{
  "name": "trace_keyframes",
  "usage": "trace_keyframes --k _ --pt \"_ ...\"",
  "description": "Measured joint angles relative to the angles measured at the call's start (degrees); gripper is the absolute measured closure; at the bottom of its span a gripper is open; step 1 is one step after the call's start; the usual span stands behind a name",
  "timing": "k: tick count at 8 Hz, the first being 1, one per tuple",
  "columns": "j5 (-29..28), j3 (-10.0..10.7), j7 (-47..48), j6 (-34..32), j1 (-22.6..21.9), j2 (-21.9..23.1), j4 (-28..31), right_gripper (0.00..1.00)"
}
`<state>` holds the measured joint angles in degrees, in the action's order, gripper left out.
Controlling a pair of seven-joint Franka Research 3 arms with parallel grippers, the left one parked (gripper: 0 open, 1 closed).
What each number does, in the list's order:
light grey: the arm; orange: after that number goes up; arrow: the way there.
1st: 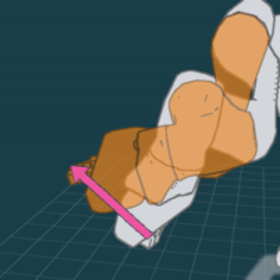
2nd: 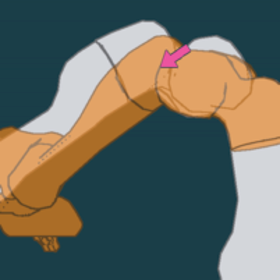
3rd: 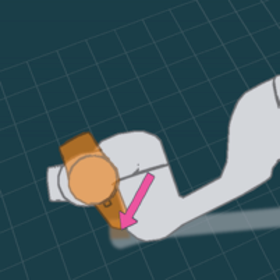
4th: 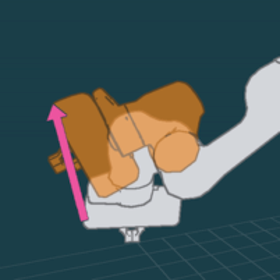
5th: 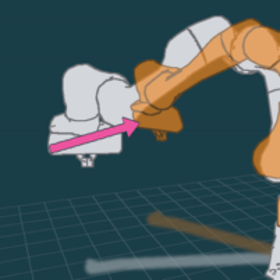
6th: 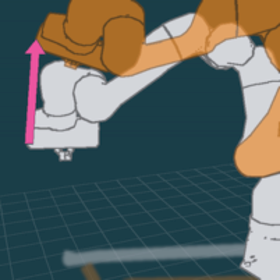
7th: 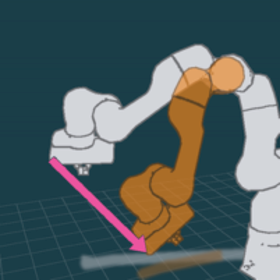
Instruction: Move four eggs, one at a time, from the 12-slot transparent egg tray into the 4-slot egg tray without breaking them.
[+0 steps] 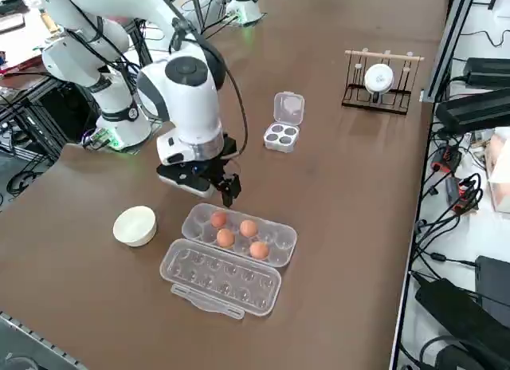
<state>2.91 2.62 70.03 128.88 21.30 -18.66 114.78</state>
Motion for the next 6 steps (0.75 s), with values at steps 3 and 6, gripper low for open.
trace_keyframes --k 3,6 --pt "-0.07 -0.01 0.27 3.1 0.53 -2.94 -0.07 0.08" --pt "-0.11 -0.01 0.39 5.5 1.21 -4.64 -0.07 0.08"
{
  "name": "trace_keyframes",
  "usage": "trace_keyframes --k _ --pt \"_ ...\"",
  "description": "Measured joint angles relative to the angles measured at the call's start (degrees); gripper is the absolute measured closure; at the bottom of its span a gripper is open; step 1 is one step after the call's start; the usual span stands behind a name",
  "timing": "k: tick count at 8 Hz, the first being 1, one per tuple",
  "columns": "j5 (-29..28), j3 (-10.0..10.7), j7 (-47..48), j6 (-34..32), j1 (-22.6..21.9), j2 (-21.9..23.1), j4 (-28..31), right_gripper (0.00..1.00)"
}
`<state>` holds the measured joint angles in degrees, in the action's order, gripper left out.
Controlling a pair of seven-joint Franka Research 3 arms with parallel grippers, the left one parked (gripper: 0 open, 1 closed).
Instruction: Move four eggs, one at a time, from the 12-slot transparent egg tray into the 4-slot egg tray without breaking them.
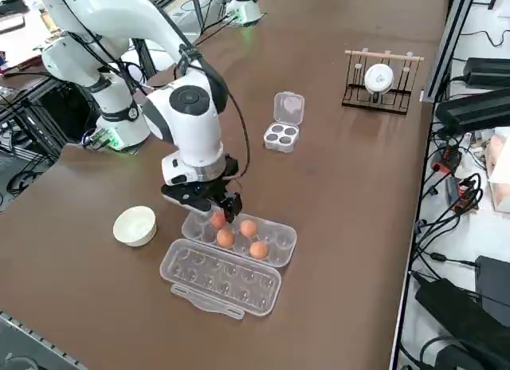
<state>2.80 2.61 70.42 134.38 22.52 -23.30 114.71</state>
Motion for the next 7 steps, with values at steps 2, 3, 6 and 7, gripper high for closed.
trace_keyframes --k 2,3,6,7 --pt "-0.1 -0.07 0.16 0.35 0.02 -0.85 0.0 0.1" --pt "-0.4 -0.09 0.24 0.36 0.02 -1.14 0.0 0.1" --pt "-1.2 -0.11 0.4 1.06 0.02 -1.59 0.24 0.12" --pt "-1.24 -0.11 0.43 1.96 0.04 -2.02 0.46 0.13"
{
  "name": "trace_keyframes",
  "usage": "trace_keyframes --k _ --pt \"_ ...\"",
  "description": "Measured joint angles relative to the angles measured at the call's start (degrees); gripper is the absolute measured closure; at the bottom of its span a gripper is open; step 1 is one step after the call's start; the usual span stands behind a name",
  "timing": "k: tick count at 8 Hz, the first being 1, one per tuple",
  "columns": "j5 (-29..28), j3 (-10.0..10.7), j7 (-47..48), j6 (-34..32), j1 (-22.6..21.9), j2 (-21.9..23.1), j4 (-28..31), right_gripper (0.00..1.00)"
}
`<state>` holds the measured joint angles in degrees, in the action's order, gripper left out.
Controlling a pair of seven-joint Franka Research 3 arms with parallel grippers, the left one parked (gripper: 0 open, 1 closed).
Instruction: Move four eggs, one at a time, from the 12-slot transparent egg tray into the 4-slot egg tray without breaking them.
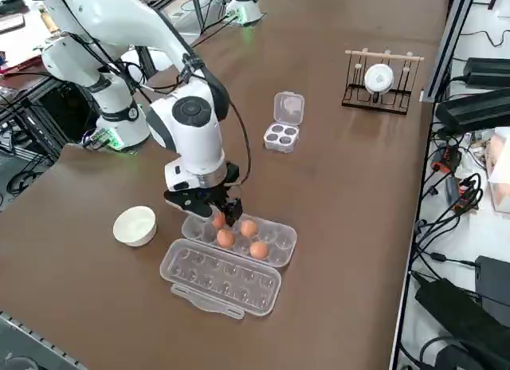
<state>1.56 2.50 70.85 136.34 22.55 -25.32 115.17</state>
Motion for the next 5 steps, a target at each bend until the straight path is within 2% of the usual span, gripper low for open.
trace_keyframes --k 5 --pt "-0.46 0.0 0.31 0.65 0.03 -0.84 0.18 0.22"
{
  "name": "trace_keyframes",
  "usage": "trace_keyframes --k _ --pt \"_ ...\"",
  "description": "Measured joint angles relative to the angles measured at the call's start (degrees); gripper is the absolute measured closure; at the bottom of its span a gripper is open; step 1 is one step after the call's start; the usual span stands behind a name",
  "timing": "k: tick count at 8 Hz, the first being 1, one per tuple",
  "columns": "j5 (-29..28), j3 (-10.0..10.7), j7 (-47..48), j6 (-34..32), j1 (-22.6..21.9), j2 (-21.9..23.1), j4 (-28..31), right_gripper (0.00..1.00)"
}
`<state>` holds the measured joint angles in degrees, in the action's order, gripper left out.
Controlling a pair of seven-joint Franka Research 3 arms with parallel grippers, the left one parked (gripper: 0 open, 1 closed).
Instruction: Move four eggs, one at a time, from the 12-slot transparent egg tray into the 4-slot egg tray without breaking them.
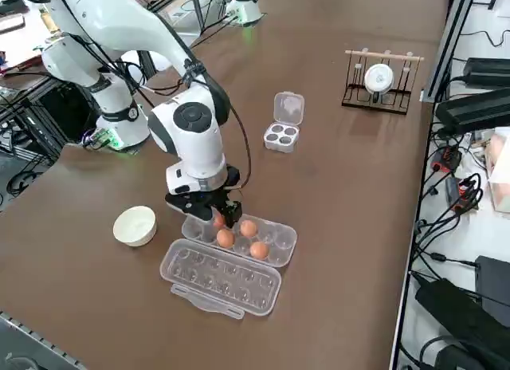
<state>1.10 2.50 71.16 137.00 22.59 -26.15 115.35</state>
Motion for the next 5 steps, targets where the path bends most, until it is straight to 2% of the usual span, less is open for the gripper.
trace_keyframes --k 1,4,5 --pt "0.0 0.0 0.03 0.0 0.0 0.0 0.02 0.23" --pt "0.0 0.0 0.12 -0.56 0.05 0.24 0.11 0.44" --pt "0.0 0.0 0.12 -0.78 0.06 0.4 0.09 0.44"
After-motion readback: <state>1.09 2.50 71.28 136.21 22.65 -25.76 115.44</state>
